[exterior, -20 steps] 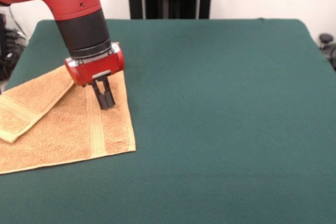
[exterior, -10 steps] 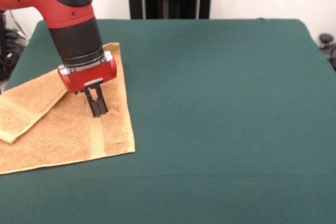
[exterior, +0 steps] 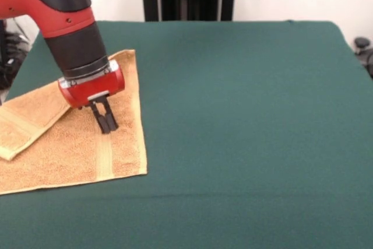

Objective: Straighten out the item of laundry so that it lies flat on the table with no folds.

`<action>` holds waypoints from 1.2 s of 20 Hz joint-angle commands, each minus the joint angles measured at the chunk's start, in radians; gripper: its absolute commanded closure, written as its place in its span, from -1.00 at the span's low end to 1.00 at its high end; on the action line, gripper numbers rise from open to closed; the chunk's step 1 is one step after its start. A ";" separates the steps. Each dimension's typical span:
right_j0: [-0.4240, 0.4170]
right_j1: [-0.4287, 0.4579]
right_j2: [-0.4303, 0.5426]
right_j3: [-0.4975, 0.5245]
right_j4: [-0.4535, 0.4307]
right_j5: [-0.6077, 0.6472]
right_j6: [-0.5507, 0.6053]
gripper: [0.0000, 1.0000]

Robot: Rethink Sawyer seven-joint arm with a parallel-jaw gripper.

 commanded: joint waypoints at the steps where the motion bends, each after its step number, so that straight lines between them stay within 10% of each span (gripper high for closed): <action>1: -0.088 0.379 0.133 -0.125 -0.146 -0.139 -0.321 1.00; 8: -0.190 0.454 0.302 -0.069 -0.197 -0.004 -0.636 1.00; 24: -0.083 0.355 0.248 -0.055 -0.117 0.118 -0.549 1.00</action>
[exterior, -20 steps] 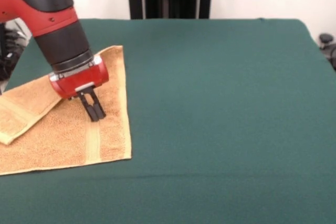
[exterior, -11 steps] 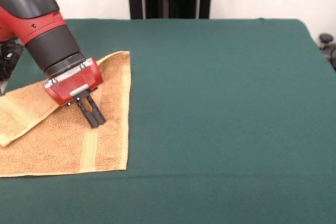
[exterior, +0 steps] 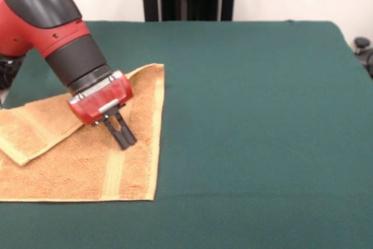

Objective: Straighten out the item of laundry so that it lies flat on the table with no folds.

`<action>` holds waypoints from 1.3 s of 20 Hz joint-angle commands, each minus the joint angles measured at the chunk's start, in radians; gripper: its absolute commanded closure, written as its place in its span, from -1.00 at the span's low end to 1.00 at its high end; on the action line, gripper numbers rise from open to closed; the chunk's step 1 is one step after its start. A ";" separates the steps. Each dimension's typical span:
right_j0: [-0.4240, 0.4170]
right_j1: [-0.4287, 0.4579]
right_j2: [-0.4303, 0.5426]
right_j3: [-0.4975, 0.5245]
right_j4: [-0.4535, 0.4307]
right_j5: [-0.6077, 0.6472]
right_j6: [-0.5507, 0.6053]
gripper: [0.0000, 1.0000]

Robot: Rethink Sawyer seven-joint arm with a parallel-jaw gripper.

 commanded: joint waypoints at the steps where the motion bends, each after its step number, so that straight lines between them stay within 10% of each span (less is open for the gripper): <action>1: 0.138 0.073 -0.030 -0.041 -0.054 0.099 -0.179 1.00; 26: 0.158 0.105 -0.033 -0.089 -0.104 -0.048 -0.131 1.00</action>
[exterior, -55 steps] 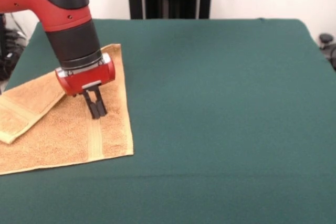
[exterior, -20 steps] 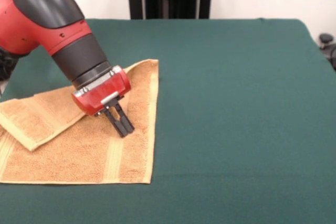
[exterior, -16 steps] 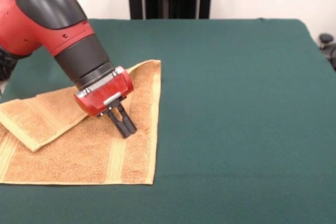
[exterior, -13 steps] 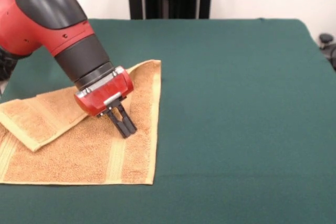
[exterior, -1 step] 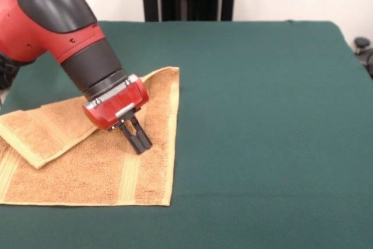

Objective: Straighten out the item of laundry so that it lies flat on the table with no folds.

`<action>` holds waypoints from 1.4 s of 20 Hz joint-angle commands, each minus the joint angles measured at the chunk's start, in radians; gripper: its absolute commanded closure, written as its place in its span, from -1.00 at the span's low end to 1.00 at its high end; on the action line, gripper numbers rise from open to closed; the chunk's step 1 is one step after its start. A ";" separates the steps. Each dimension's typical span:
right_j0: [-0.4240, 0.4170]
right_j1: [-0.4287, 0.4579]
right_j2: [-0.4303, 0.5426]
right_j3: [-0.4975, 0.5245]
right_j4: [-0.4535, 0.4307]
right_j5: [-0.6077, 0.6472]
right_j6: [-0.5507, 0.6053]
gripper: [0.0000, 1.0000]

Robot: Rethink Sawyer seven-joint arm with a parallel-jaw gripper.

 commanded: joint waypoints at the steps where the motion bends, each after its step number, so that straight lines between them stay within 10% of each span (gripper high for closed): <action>1: 0.115 0.101 -0.037 -0.076 -0.105 -0.049 -0.125 1.00; 7: 0.162 -0.016 -0.100 -0.037 -0.087 -0.087 0.070 1.00; 11: 0.352 -0.260 -0.345 -0.017 -0.025 -0.112 0.508 1.00; 14: 0.427 -0.339 -0.442 -0.013 0.039 -0.082 0.617 1.00; 28: 0.664 -0.500 -0.710 -0.062 0.125 0.008 0.679 1.00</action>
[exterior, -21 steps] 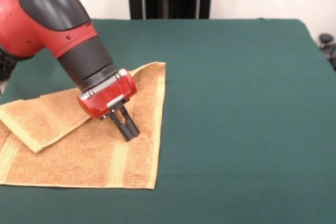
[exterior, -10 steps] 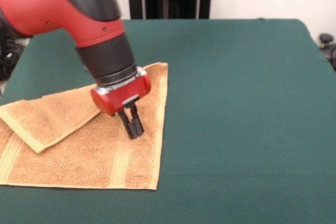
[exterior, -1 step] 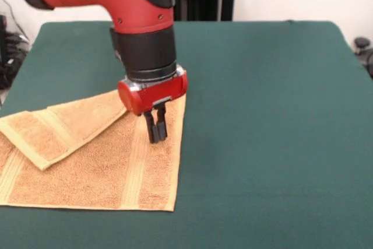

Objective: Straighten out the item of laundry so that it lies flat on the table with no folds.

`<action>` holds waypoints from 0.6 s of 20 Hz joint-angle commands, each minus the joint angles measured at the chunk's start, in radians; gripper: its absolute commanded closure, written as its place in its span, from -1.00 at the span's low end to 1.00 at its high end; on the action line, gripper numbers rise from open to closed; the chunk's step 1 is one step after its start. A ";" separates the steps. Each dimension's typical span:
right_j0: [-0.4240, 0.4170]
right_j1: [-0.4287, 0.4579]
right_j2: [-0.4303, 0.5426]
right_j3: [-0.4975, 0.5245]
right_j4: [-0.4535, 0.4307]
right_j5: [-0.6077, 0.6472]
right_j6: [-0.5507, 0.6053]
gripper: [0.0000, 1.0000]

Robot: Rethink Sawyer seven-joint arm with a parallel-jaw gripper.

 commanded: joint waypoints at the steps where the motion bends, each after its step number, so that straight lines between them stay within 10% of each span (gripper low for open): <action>1: 0.083 -0.063 -0.197 -0.023 0.027 0.084 0.290 1.00; 12: 0.022 -0.099 -0.151 -0.041 0.046 0.120 0.095 1.00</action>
